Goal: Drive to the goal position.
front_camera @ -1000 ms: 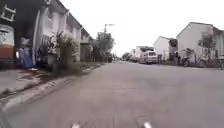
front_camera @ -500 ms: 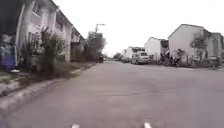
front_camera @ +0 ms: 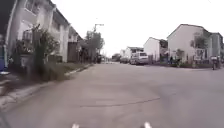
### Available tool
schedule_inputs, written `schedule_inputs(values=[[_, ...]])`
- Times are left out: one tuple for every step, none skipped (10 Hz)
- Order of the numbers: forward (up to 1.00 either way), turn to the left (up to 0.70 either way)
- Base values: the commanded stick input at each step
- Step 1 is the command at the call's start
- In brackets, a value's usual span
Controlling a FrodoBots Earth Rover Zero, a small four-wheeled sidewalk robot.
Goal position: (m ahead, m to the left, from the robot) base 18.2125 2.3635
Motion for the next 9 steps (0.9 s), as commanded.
schedule_inputs(values=[[0.70, 0.12], [0.70, 0.09], [0.70, 0.05], [0.70, 0.01], [0.70, 0.00], [0.70, 0.00], [0.70, 0.00], [0.70, 0.00], [0.70, 0.00]])
